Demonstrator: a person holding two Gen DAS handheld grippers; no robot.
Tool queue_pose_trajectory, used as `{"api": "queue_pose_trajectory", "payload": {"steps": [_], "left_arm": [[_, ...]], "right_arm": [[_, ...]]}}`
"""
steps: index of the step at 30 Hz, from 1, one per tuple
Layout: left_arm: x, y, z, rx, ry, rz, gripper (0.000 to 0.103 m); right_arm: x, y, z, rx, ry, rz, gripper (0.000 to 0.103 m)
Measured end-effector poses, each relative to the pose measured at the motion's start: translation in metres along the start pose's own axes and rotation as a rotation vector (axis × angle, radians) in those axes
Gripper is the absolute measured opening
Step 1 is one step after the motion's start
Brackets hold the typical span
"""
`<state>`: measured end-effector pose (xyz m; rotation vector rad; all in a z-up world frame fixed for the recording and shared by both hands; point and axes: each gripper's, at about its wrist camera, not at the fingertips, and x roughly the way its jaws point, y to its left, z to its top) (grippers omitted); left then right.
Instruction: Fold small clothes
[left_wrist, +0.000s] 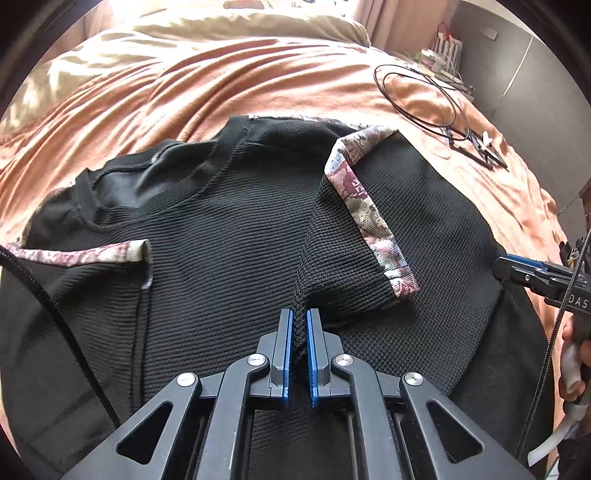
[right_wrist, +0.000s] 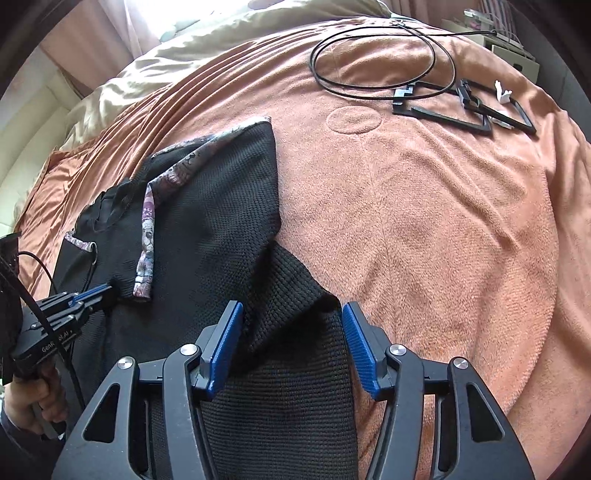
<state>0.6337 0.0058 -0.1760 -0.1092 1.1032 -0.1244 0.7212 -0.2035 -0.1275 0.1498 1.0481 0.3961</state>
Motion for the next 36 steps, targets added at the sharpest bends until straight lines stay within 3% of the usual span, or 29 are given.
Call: {"api": "queue_pose_trajectory", "payload": {"steps": [6,12,15,19,23,30,32,34,36], "left_arm": [[-0.010,0.025,-0.002,-0.083,0.002,-0.009,0.008],[-0.018,0.038,-0.003,-0.090,0.001,0.032,0.008],[-0.024,0.042,-0.002,-0.098,0.017,0.007,0.012],[-0.038,0.041,0.000,-0.090,-0.015,0.016,0.022],[-0.048,0.033,0.006,-0.076,-0.050,-0.012,0.022],[-0.030,0.003,0.011,-0.025,-0.025,-0.076,0.023],[-0.022,-0.006,0.011,-0.010,-0.015,-0.089,0.027],[-0.014,-0.014,0.012,0.005,-0.011,-0.081,0.048],[-0.007,-0.019,0.012,0.023,-0.017,-0.060,0.053]], "right_arm": [[-0.005,-0.007,-0.003,0.033,-0.005,-0.026,0.042],[-0.023,-0.008,-0.002,0.065,-0.043,-0.018,0.041],[-0.030,-0.007,-0.001,0.077,-0.062,0.007,0.041],[-0.031,0.000,-0.001,0.055,-0.064,0.030,0.041],[-0.019,0.016,-0.004,-0.013,-0.030,0.024,0.041],[-0.002,0.016,-0.004,-0.053,0.008,-0.011,0.041],[0.002,0.015,-0.003,-0.055,0.006,-0.022,0.036],[0.005,0.014,-0.004,-0.057,0.009,-0.025,0.028],[0.006,0.014,-0.004,-0.059,0.003,-0.014,0.019]]}}
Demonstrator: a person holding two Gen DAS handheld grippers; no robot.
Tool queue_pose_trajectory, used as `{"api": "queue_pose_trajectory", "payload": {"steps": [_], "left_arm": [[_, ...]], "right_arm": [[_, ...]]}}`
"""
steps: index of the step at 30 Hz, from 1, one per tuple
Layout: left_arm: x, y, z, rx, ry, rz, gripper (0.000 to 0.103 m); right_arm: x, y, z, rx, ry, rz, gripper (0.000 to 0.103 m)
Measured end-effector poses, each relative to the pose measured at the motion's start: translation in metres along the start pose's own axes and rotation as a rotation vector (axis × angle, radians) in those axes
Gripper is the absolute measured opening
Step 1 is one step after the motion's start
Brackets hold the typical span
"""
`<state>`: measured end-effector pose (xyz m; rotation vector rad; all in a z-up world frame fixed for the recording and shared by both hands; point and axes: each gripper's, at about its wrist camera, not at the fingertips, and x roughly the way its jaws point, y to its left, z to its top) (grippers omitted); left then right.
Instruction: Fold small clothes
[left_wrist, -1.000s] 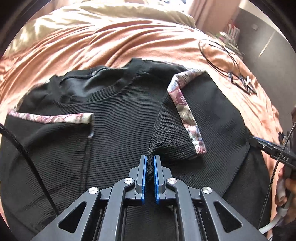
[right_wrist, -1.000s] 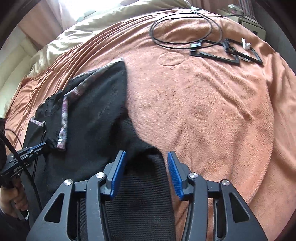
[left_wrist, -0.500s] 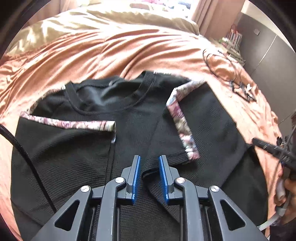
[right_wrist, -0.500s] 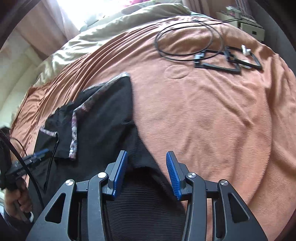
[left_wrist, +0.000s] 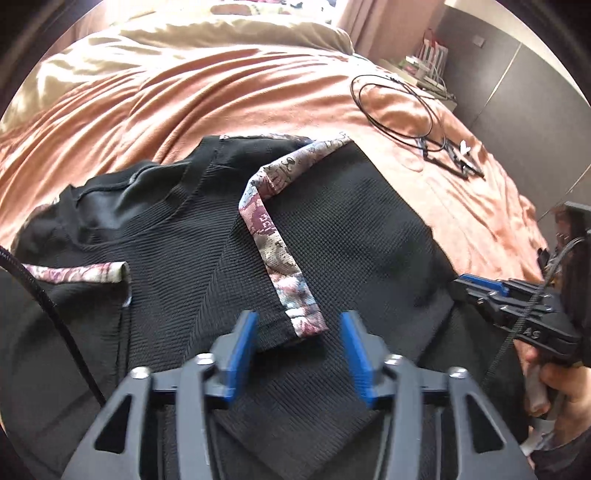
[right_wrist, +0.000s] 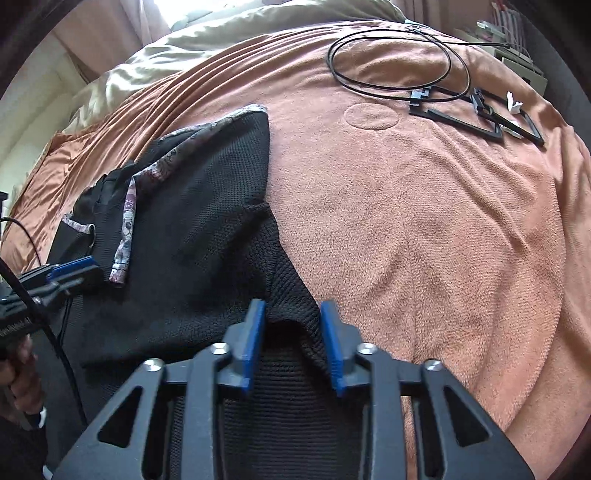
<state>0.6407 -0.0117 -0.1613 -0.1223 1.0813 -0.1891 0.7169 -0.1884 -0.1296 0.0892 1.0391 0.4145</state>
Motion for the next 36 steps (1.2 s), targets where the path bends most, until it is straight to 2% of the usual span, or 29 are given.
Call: {"api": "queue_pose_trajectory", "payload": {"steps": [2,5,9,17,21,25,27,28,30,36], "left_arm": [[0.010,-0.004,0.001,0.017,0.014,0.020,0.053],[0.022,-0.004,0.000,0.027,0.029,0.072,0.050],[0.022,0.000,0.003,0.052,0.017,0.108,0.025],[-0.013,0.059,0.022,-0.046,-0.040,0.154,0.023],[-0.034,0.085,0.027,-0.086,-0.076,0.204,0.023],[-0.045,0.096,0.030,-0.103,-0.093,0.208,0.023],[-0.046,0.097,0.027,-0.104,-0.091,0.202,0.023],[-0.045,0.097,0.027,-0.102,-0.088,0.196,0.023],[-0.041,0.096,0.023,-0.095,-0.077,0.191,0.023],[-0.013,0.095,0.019,-0.092,-0.032,0.170,0.023]], "right_arm": [[0.000,-0.002,-0.001,-0.003,-0.007,0.000,0.013],[-0.002,-0.005,-0.004,0.005,-0.017,0.013,0.012],[-0.003,-0.009,-0.006,0.014,-0.021,0.024,0.012],[-0.007,-0.009,-0.005,0.015,-0.021,0.025,0.012],[-0.015,-0.007,-0.002,0.006,-0.029,0.004,0.012],[-0.019,-0.006,0.001,0.022,-0.024,-0.020,0.018],[-0.022,-0.004,0.001,0.025,-0.031,-0.027,0.027],[-0.024,-0.002,0.001,0.031,-0.037,-0.027,0.038],[-0.028,0.000,0.003,0.034,-0.054,-0.029,0.049],[-0.021,0.010,0.009,-0.005,-0.062,-0.028,0.049]]}}
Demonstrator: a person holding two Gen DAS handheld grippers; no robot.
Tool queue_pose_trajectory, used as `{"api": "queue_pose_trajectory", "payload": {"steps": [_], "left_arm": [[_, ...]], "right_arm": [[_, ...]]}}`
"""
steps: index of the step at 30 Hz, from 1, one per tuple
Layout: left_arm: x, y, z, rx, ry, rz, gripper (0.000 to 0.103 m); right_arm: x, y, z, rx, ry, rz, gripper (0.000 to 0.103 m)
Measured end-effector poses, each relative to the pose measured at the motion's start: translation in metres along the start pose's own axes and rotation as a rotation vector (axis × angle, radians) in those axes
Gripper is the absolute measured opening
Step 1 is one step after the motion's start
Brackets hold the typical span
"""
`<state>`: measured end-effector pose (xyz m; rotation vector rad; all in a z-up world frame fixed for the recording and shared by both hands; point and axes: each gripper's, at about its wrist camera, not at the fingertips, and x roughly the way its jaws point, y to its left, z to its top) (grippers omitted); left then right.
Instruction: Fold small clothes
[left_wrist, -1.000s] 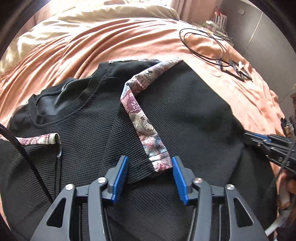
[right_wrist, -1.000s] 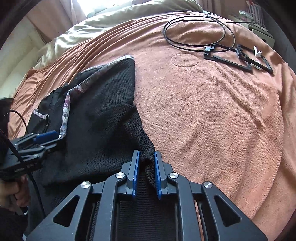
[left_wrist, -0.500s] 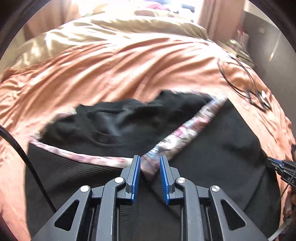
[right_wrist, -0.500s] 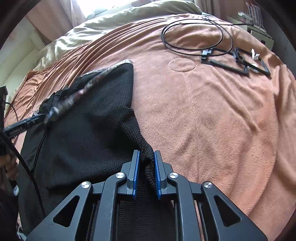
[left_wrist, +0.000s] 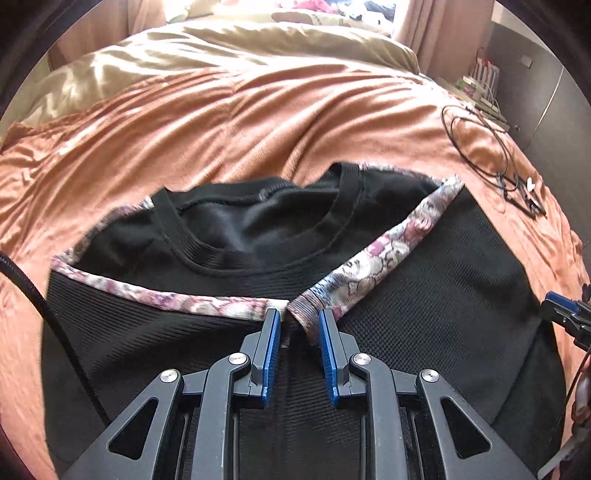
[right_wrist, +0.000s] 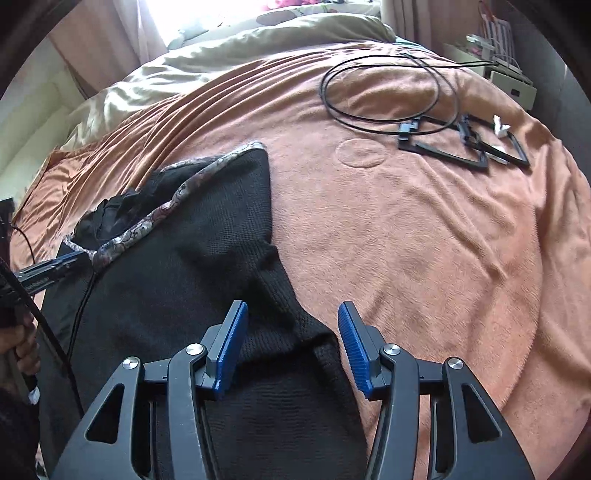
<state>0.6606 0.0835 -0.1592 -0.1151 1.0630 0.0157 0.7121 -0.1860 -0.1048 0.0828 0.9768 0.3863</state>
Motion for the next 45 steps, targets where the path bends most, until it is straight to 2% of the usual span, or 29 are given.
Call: {"api": "queue_pose_trajectory", "payload": {"steps": [6,11,16,24,29,32,34,39,42,44,45], "left_arm": [[0.023,-0.001,0.000,0.003,0.016,0.005,0.023],[0.030,-0.002,0.007,0.011,0.001,0.015,0.023],[0.033,-0.001,0.015,0.000,0.007,0.015,0.023],[-0.009,0.011,0.005,-0.036,-0.020,-0.009,0.024],[-0.049,0.021,-0.008,-0.068,-0.043,-0.021,0.026],[-0.077,0.024,-0.017,-0.082,-0.079,-0.020,0.043],[-0.095,0.026,-0.023,-0.088,-0.109,-0.009,0.059],[-0.147,0.030,-0.044,-0.106,-0.196,0.003,0.078],[-0.176,0.034,-0.058,-0.113,-0.237,0.016,0.083],[-0.196,0.037,-0.069,-0.113,-0.256,0.026,0.086],[-0.203,0.038,-0.072,-0.113,-0.265,0.029,0.086]], "right_arm": [[0.027,-0.004,0.001,-0.016,0.042,-0.034,0.049],[0.030,-0.018,0.003,0.030,0.013,-0.040,0.041],[0.029,-0.021,0.003,0.049,0.017,-0.061,0.041],[-0.015,-0.013,-0.006,0.038,-0.027,-0.046,0.041],[-0.051,0.005,-0.018,-0.018,-0.075,-0.051,0.041],[-0.077,0.011,-0.024,-0.024,-0.109,-0.036,0.041],[-0.094,0.011,-0.030,-0.020,-0.122,-0.025,0.041],[-0.127,0.021,-0.045,-0.027,-0.124,-0.025,0.043],[-0.152,0.030,-0.058,-0.044,-0.145,-0.021,0.057],[-0.169,0.035,-0.066,-0.058,-0.171,-0.039,0.073],[-0.176,0.035,-0.070,-0.059,-0.182,-0.047,0.077]]}}
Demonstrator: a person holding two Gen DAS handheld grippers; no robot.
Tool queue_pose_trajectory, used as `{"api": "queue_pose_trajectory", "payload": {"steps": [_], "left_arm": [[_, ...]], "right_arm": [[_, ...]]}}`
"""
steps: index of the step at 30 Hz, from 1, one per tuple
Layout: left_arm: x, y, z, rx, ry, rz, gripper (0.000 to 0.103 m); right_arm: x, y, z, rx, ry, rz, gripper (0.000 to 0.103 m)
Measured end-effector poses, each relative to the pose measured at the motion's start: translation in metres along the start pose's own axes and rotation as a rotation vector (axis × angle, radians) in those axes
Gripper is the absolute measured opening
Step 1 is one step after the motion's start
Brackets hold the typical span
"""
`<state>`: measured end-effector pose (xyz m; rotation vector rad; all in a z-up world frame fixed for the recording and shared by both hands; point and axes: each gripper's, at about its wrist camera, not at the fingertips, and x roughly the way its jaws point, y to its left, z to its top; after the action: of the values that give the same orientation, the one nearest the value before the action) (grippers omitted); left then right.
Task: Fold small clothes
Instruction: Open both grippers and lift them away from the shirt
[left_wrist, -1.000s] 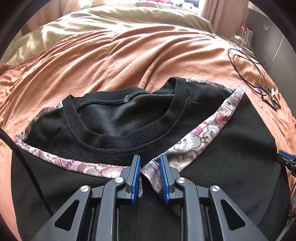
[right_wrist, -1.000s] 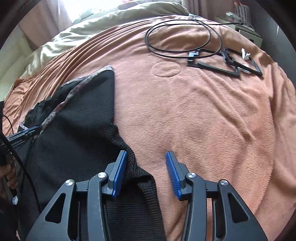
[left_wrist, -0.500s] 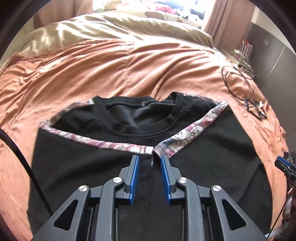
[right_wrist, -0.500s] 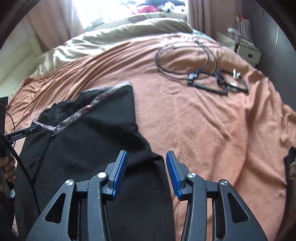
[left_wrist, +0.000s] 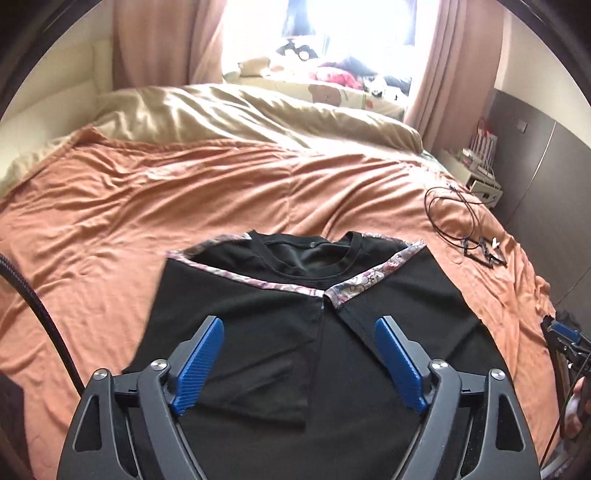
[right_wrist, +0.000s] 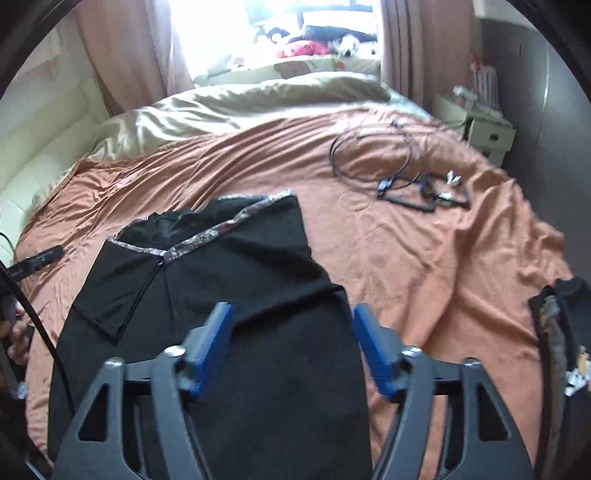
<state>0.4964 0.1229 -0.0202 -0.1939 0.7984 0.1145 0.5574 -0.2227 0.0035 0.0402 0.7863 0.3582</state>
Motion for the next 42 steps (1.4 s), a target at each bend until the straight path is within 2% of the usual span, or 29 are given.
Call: {"api": "queue_pose_trajectory", "payload": {"steps": [3,4,11,16,20,27,34,42], "left_arm": [[-0.031,0.006,-0.009,0.001,-0.044,0.001,0.087],[-0.039,0.008,-0.012,-0.001,-0.058,-0.006,0.087],[-0.101,0.023,-0.039,-0.011,-0.124,-0.008,0.088],[-0.140,0.034,-0.061,-0.035,-0.175,-0.012,0.096],[-0.165,0.043,-0.079,-0.047,-0.208,-0.011,0.098],[-0.204,0.049,-0.114,-0.015,-0.200,-0.030,0.099],[-0.258,0.054,-0.149,-0.004,-0.256,-0.036,0.103],[-0.293,0.053,-0.194,0.028,-0.250,-0.005,0.103]], "right_arm": [[-0.025,0.003,-0.011,0.023,-0.001,0.033,0.092],[-0.030,0.004,-0.013,0.024,0.000,0.034,0.103],[-0.079,0.009,-0.038,0.044,-0.055,0.045,0.103],[-0.112,0.014,-0.063,0.009,-0.115,0.039,0.103],[-0.132,0.018,-0.085,-0.022,-0.146,0.032,0.103],[-0.165,0.019,-0.121,-0.006,-0.192,-0.022,0.103],[-0.202,0.019,-0.149,0.038,-0.198,0.048,0.103],[-0.239,0.014,-0.189,0.007,-0.196,0.056,0.103]]}}
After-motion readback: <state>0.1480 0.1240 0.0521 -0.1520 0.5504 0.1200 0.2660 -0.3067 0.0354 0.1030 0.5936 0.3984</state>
